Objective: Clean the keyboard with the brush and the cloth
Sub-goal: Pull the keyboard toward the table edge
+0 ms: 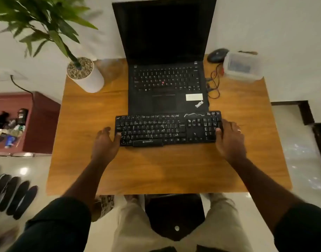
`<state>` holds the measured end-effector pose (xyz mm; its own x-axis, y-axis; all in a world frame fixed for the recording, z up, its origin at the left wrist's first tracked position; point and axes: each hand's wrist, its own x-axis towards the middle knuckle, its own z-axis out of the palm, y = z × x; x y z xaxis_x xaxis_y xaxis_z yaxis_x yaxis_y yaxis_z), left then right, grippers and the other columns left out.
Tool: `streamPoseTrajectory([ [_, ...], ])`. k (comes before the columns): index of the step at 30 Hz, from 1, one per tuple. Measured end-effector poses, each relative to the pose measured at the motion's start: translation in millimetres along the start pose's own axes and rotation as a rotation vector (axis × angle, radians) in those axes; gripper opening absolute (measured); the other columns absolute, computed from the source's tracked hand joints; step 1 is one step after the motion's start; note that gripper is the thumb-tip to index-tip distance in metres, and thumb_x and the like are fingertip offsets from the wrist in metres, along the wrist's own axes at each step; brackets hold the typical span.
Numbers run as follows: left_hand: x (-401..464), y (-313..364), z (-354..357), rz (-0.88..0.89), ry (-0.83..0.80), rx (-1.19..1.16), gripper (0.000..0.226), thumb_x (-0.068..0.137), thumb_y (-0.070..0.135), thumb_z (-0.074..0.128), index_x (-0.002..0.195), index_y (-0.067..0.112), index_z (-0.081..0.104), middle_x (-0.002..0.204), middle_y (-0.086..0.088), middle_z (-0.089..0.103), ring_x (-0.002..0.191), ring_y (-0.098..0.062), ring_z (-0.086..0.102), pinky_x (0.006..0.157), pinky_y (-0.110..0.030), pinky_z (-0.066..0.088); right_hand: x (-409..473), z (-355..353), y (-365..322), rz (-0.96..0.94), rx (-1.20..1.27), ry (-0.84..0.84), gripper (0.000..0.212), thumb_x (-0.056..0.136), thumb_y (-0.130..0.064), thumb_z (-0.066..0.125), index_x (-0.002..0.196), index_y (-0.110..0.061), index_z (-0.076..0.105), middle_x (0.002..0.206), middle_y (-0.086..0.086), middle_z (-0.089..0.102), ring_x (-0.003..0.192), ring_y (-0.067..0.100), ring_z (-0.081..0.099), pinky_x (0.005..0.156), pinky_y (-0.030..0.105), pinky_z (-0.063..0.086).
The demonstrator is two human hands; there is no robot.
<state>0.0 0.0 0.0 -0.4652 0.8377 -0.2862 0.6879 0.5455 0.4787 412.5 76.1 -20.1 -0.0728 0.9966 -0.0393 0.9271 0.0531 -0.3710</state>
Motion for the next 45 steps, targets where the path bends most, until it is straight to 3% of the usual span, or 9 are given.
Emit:
streamPoseTrajectory([
  [5, 16.4, -24.2, 34.1, 0.074, 0.103, -0.104, 0.062, 0.097, 0.06, 0.039, 0.129, 0.01, 0.056, 0.113, -0.014, 0.063, 0.102, -0.032, 0.061, 0.086, -0.052, 0.053, 10.7, 36.9, 14.6, 0.052, 0.153, 0.128, 0.048, 0.104, -0.036, 0.035, 0.138, -0.005, 0.049, 0.125, 0.019, 0.05, 0.109, 0.034, 0.052, 0.087, 0.051, 0.049],
  [7, 16.2, -30.3, 49.6, 0.115, 0.162, -0.128, 0.054, 0.099, 0.053, 0.039, 0.128, 0.011, 0.057, 0.115, -0.014, 0.059, 0.105, -0.031, 0.057, 0.089, -0.047, 0.05, 11.8, 52.4, 17.7, 0.09, 0.22, 0.211, 0.046, 0.105, -0.035, 0.035, 0.14, -0.008, 0.047, 0.127, 0.018, 0.049, 0.111, 0.033, 0.051, 0.09, 0.053, 0.049],
  [13, 3.5, -37.9, 77.8, 0.168, 0.339, -0.087, 0.056, 0.098, 0.053, 0.037, 0.138, 0.016, 0.05, 0.118, -0.014, 0.052, 0.109, -0.03, 0.052, 0.093, -0.047, 0.044, 2.3, 65.6, 24.9, 0.034, 0.301, 0.371, 0.044, 0.105, -0.028, 0.035, 0.139, -0.005, 0.05, 0.122, 0.017, 0.056, 0.113, 0.029, 0.048, 0.092, 0.038, 0.039],
  [22, 6.6, -42.0, 83.6, 0.244, 0.44, -0.09, 0.061, 0.1, 0.056, 0.027, 0.135, 0.014, 0.055, 0.103, -0.01, 0.051, 0.098, -0.026, 0.048, 0.085, -0.045, 0.043, 0.2, 66.4, 27.3, 0.051, 0.3, 0.384, 0.046, 0.104, -0.032, 0.034, 0.139, -0.009, 0.054, 0.122, 0.014, 0.057, 0.113, 0.028, 0.051, 0.1, 0.042, 0.04],
  [28, 10.6, -48.7, 88.7, 0.288, 0.483, -0.14, 0.067, 0.099, 0.06, 0.022, 0.108, 0.01, 0.066, 0.095, -0.01, 0.057, 0.096, -0.026, 0.049, 0.084, -0.047, 0.045, -2.9, 68.2, 29.3, 0.023, 0.355, 0.416, 0.048, 0.101, -0.036, 0.033, 0.13, -0.012, 0.062, 0.114, 0.012, 0.06, 0.109, 0.027, 0.053, 0.095, 0.041, 0.043],
  [35, 13.7, -51.7, 88.3, 0.304, 0.522, -0.021, 0.069, 0.098, 0.065, 0.023, 0.106, 0.011, 0.065, 0.092, -0.014, 0.057, 0.094, -0.035, 0.054, 0.082, -0.049, 0.047, -0.9, 63.5, 27.1, 0.042, 0.32, 0.378, 0.04, 0.107, -0.029, 0.036, 0.129, -0.008, 0.062, 0.116, 0.014, 0.061, 0.109, 0.025, 0.051, 0.096, 0.039, 0.039],
  [39, 16.0, -55.0, 86.4, 0.294, 0.524, 0.003, 0.074, 0.094, 0.075, 0.019, 0.097, 0.016, 0.065, 0.089, -0.01, 0.061, 0.088, -0.031, 0.057, 0.078, -0.051, 0.051, -4.0, 62.4, 25.7, 0.038, 0.318, 0.388, 0.04, 0.107, -0.027, 0.037, 0.127, -0.006, 0.064, 0.116, 0.016, 0.061, 0.108, 0.028, 0.052, 0.094, 0.038, 0.04],
  [42, 15.0, -53.8, 84.7, 0.285, 0.529, -0.03, 0.077, 0.092, 0.077, 0.019, 0.092, 0.015, 0.066, 0.085, -0.008, 0.062, 0.082, -0.028, 0.059, 0.073, -0.048, 0.052, -5.7, 60.2, 24.9, 0.068, 0.335, 0.401, 0.037, 0.108, -0.027, 0.037, 0.116, -0.006, 0.066, 0.107, 0.012, 0.061, 0.095, 0.021, 0.05, 0.084, 0.034, 0.038],
  [45, 11.9, -56.6, 85.1, 0.29, 0.534, -0.075, 0.079, 0.092, 0.077, 0.02, 0.085, 0.013, 0.065, 0.078, -0.008, 0.061, 0.075, -0.03, 0.059, 0.066, -0.043, 0.049, -8.3, 61.3, 23.6, 0.092, 0.363, 0.438, 0.036, 0.107, -0.024, 0.038, 0.093, -0.006, 0.066, 0.092, 0.009, 0.062, 0.083, 0.02, 0.049, 0.075, 0.032, 0.034],
])
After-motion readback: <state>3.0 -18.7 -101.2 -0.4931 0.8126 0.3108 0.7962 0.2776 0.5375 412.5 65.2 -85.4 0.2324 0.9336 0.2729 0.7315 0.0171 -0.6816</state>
